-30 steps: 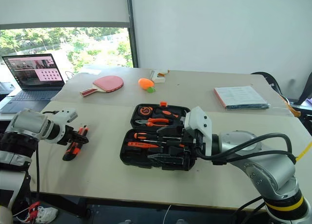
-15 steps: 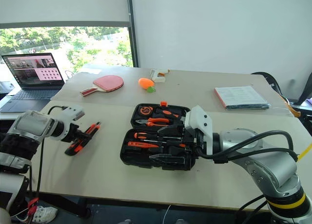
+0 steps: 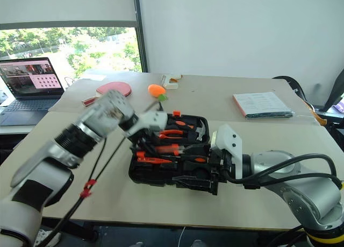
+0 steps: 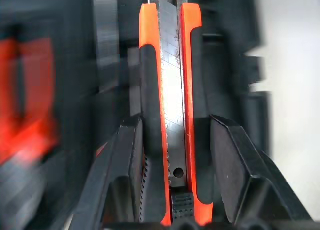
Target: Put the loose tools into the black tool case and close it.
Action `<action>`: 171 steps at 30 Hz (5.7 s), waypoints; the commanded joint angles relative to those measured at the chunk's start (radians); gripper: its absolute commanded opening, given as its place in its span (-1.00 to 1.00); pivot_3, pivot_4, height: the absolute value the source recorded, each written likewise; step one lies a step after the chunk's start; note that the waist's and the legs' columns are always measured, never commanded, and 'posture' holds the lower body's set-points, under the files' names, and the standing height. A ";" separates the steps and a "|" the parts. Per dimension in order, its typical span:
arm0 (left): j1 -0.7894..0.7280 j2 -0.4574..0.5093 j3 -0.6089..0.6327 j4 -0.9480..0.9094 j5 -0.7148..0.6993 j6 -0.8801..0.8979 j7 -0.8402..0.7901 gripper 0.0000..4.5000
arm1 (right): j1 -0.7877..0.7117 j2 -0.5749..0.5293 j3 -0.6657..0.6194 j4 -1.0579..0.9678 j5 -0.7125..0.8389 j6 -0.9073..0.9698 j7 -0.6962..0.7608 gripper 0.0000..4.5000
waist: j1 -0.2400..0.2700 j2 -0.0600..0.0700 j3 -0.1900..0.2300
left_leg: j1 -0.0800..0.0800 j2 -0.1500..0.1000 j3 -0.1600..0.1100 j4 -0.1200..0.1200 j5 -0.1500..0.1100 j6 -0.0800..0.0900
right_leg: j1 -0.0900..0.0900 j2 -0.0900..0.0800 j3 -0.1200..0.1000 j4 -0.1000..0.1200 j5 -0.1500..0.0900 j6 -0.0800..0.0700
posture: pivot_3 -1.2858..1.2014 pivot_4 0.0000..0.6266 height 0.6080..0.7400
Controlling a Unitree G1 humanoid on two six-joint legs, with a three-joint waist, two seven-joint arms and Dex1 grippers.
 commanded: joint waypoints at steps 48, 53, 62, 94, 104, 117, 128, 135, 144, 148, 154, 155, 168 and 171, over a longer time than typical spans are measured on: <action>0.052 0.018 0.077 -0.048 0.011 0.013 0.005 -0.28 | 0.147 -0.069 -0.126 -0.103 0.089 -0.014 -0.128 1.00 | 0.011 0.001 -0.001 | 0.003 -0.001 0.000 0.003 0.000 0.000 | 0.005 0.000 -0.001 0.000 0.000 0.001 | 0.03 -0.52 0.96; 0.080 0.015 0.049 -0.051 0.039 -0.018 0.006 -0.95 | 0.151 -0.065 -0.128 -0.109 0.097 -0.009 -0.135 1.00 | 0.013 0.001 -0.001 | 0.003 -0.001 0.000 0.004 0.000 0.000 | 0.005 0.000 -0.001 -0.001 0.000 0.001 | 0.03 -0.52 0.96; 0.108 0.006 0.018 -0.069 0.075 -0.026 -0.008 -0.95 | 0.158 -0.059 -0.127 -0.111 0.102 -0.007 -0.148 1.00 | 0.012 0.001 -0.001 | 0.003 -0.001 0.000 0.004 0.000 0.000 | 0.005 0.000 -0.001 0.000 0.000 0.001 | 0.03 -0.52 0.96; 0.059 -0.064 0.152 -0.035 0.024 0.036 -0.007 -0.95 | 0.167 -0.068 -0.134 -0.102 0.107 -0.012 -0.139 1.00 | 0.030 0.006 -0.004 | 0.003 -0.001 0.001 0.006 0.002 0.003 | 0.006 0.000 0.001 0.000 0.001 0.002 | 0.03 -0.52 0.96; 0.118 -0.049 0.069 -0.091 0.071 -0.069 0.010 -0.95 | 0.148 -0.063 -0.113 -0.090 0.094 -0.009 -0.135 1.00 | 0.028 0.006 -0.004 | 0.002 -0.002 0.001 0.005 0.002 0.004 | 0.006 0.000 0.001 -0.001 0.000 0.002 | 0.03 -0.52 0.96; 0.169 -0.036 0.014 -0.144 0.089 -0.082 -0.018 -0.95 | 0.174 -0.063 -0.121 -0.113 0.107 -0.003 -0.158 1.00 | 0.022 0.006 -0.004 | 0.002 -0.002 0.001 0.005 0.002 0.004 | 0.006 0.000 0.001 -0.001 0.000 0.002 | 0.03 -0.52 0.96; 0.168 -0.101 0.054 -0.040 0.127 -0.137 0.085 -0.95 | 0.189 -0.075 -0.132 -0.117 0.100 -0.005 -0.160 1.00 | 0.033 0.008 -0.005 | 0.007 -0.003 0.001 0.005 0.002 0.004 | 0.011 -0.001 0.001 -0.001 0.000 0.003 | 0.03 -0.52 0.96; 0.048 -0.140 0.332 0.041 -0.093 0.051 0.083 -0.78 | 0.272 -0.152 -0.245 -0.078 0.045 -0.019 -0.088 1.00 | 0.032 0.007 -0.005 | -0.002 -0.007 -0.001 0.008 0.005 0.007 | 0.006 -0.003 0.002 -0.001 0.002 0.007 | 0.03 -0.52 0.96; 0.086 0.030 0.591 -0.006 -0.316 0.056 0.015 0.44 | 0.569 -0.188 -0.674 0.158 -0.110 -0.012 0.092 1.00 | 0.021 0.008 -0.005 | -0.002 -0.010 -0.003 0.004 0.004 0.008 | 0.005 -0.005 0.002 -0.002 0.001 0.007 | 0.03 -0.52 0.96; 0.135 0.133 0.643 -0.054 -0.371 0.061 -0.017 0.95 | 0.628 -0.222 -0.761 0.217 -0.170 -0.032 0.176 1.00 | 0.017 0.008 -0.005 | 0.000 -0.010 -0.002 0.003 0.004 0.008 | 0.007 -0.005 0.002 -0.002 0.001 0.007 | 0.03 -0.52 0.96; 0.185 0.186 0.670 -0.178 -0.442 0.089 0.005 0.95 | 0.362 -0.369 -0.435 0.324 -0.239 -0.124 0.226 1.00 | -0.001 0.008 -0.005 | 0.004 -0.010 -0.002 0.004 0.005 0.006 | 0.009 -0.005 0.003 -0.001 0.002 0.008 | 0.03 -0.52 0.96; 0.194 0.188 0.669 -0.198 -0.448 0.086 0.012 0.95 | 0.287 -0.383 -0.349 0.350 -0.261 -0.142 0.238 1.00 | -0.004 0.008 -0.005 | 0.005 -0.009 -0.001 0.004 0.005 0.006 | 0.010 -0.005 0.004 -0.001 0.002 0.007 | 0.03 -0.52 0.96; 0.283 0.184 0.734 -0.310 -0.526 0.033 0.133 0.95 | -0.562 -0.067 0.536 1.099 -0.927 -0.601 0.460 1.00 | -0.013 0.009 -0.004 | 0.001 -0.010 0.000 0.000 0.006 0.006 | 0.003 -0.006 0.004 -0.002 0.001 0.006 | 0.03 -0.52 0.96; 0.286 0.198 0.732 -0.323 -0.542 0.041 0.144 0.95 | -0.666 0.035 0.570 1.342 -0.995 -0.745 0.464 1.00 | -0.014 0.009 -0.003 | 0.000 -0.011 0.000 -0.001 0.006 0.006 | 0.002 -0.006 0.004 -0.002 0.002 0.006 | 0.03 -0.52 0.96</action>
